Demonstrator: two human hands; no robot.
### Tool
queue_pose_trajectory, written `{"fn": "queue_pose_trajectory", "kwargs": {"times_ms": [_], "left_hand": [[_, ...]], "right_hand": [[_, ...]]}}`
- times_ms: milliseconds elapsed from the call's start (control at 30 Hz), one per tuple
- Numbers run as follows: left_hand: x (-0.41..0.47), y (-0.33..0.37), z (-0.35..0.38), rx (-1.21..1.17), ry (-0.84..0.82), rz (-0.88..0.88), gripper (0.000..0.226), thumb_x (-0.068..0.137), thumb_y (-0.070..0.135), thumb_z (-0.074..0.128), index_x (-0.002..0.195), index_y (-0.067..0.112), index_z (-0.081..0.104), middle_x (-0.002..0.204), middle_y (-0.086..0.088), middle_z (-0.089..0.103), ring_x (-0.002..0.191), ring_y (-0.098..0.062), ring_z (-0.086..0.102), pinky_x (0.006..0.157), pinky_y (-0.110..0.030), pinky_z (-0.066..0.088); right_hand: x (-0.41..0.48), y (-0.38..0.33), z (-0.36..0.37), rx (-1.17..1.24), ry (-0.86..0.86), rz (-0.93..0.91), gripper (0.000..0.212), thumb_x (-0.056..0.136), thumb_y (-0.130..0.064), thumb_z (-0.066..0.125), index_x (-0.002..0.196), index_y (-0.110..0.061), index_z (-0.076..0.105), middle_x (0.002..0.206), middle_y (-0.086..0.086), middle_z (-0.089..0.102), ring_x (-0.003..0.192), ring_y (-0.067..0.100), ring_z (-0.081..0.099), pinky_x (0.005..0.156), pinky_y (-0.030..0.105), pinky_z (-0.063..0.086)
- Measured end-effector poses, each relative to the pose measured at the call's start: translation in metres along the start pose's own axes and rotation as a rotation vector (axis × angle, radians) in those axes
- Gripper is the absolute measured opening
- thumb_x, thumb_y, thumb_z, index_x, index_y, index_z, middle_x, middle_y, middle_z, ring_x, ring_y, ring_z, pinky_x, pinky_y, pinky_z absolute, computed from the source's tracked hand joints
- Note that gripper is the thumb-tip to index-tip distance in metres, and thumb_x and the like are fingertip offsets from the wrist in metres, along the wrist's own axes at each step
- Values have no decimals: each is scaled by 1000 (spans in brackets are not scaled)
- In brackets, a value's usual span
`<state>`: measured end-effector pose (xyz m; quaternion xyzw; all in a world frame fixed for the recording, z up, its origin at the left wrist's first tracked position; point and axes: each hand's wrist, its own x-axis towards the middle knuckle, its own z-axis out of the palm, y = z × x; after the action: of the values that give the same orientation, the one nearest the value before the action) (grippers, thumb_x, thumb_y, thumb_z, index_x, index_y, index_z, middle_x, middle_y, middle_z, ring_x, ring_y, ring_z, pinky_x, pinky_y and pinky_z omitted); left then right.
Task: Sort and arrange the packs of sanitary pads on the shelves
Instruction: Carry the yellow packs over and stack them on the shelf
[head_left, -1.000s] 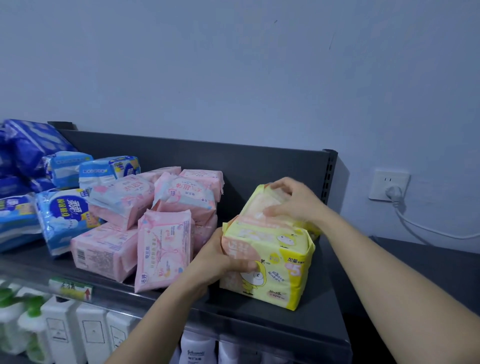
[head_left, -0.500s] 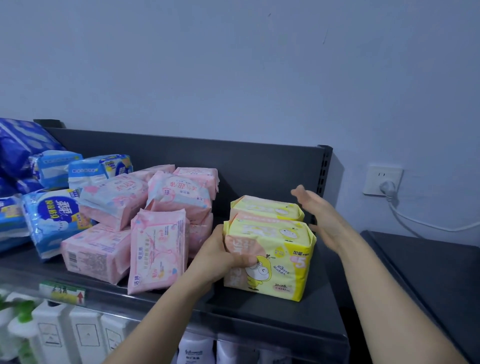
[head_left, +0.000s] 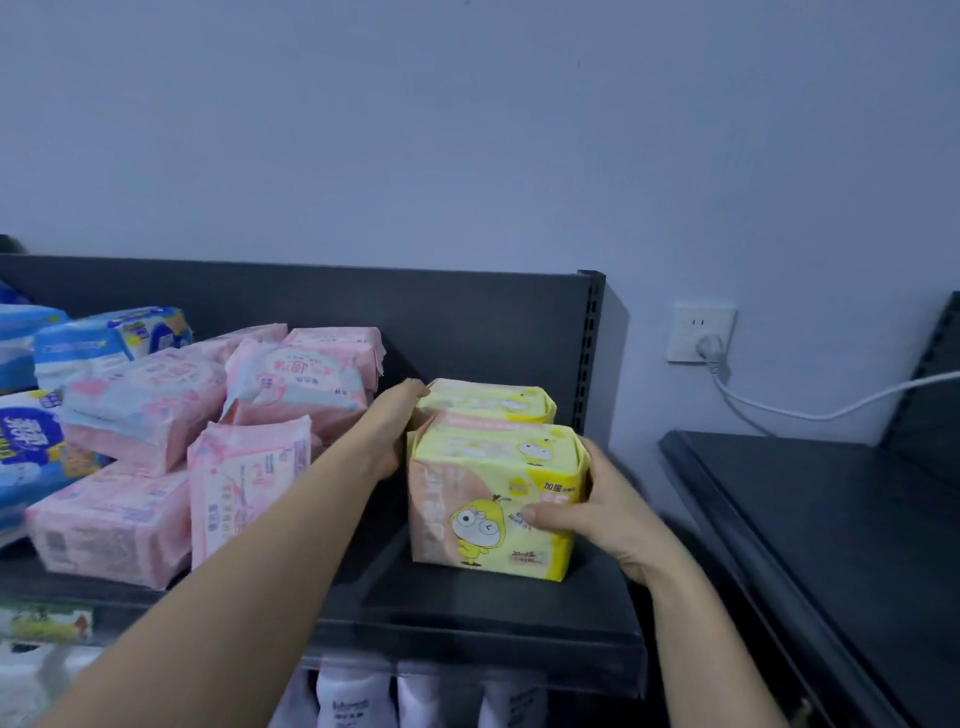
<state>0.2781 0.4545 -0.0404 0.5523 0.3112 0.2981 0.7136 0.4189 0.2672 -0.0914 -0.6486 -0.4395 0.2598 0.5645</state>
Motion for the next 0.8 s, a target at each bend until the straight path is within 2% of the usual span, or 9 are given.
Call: {"fn": "queue_pose_trajectory", "kwargs": {"times_ms": [67, 133, 267, 333, 400, 500, 600, 733, 800], "left_hand": [[7, 2, 10, 116, -1, -74, 16, 92, 14, 51, 107, 10, 56, 84, -5, 54, 70, -20, 59, 61, -28, 44], [9, -2, 13, 165, -42, -92, 51, 91, 14, 55, 140, 8, 41, 103, -7, 59, 85, -23, 65, 65, -30, 51], [4, -6, 17, 104, -182, -156, 45, 90, 39, 60, 119, 5, 65, 102, -13, 73, 89, -28, 70, 86, -38, 53], [0, -10, 10, 59, -263, -116, 64, 78, 57, 70, 124, 12, 63, 118, -9, 69, 102, -25, 69, 95, -42, 50], [-3, -15, 0, 116, -406, -45, 100, 56, 61, 85, 141, 26, 46, 136, -1, 59, 119, -22, 61, 105, -44, 43], [-12, -18, -12, 217, -644, 41, 110, 44, 34, 96, 136, 44, 37, 133, 12, 60, 122, -15, 58, 101, -33, 46], [-32, -13, -13, 326, -732, 95, 99, 59, -4, 74, 126, 52, 28, 114, 33, 64, 111, 6, 60, 84, -12, 49], [-32, -16, -10, 387, -629, 55, 162, 31, 9, 96, 150, 40, -8, 122, 38, 46, 113, 11, 53, 79, -7, 48], [-33, -15, -5, 370, -558, 76, 149, 44, 1, 91, 154, 32, -6, 130, 28, 45, 118, 1, 51, 76, -8, 47]], "right_hand": [[1, 4, 0, 70, 32, 7, 99, 42, -16, 91, 131, -23, 48, 110, -4, 72, 99, 13, 69, 82, 32, 56], [2, 4, -2, 129, 16, 1, 99, 49, -7, 87, 135, -27, 44, 112, -4, 71, 100, 15, 69, 82, 32, 55], [8, 2, -11, 130, -33, -9, 121, 48, -8, 92, 144, -41, 27, 117, -14, 68, 108, 11, 66, 90, 31, 54], [10, 0, -17, 121, -16, 21, 149, 34, -23, 100, 149, -47, 8, 121, -22, 63, 111, 6, 63, 93, 29, 52], [13, -3, -23, 72, -67, 41, 155, 28, -37, 99, 152, -44, 5, 130, -16, 58, 115, 7, 61, 99, 32, 49], [17, -15, -30, -25, -160, 87, 150, 31, -40, 97, 153, -39, 9, 131, -15, 54, 115, 6, 60, 101, 30, 47], [20, -26, -34, -157, -188, 107, 143, 39, -40, 94, 154, -35, 8, 127, -24, 48, 116, 0, 53, 103, 25, 41], [20, -29, -31, -220, -103, 119, 131, 45, -36, 96, 152, -30, 19, 126, -18, 50, 116, 5, 54, 101, 26, 43], [18, -29, -25, -214, -33, 99, 120, 49, -29, 93, 149, -28, 27, 124, -15, 53, 113, 5, 56, 99, 26, 46]]}}
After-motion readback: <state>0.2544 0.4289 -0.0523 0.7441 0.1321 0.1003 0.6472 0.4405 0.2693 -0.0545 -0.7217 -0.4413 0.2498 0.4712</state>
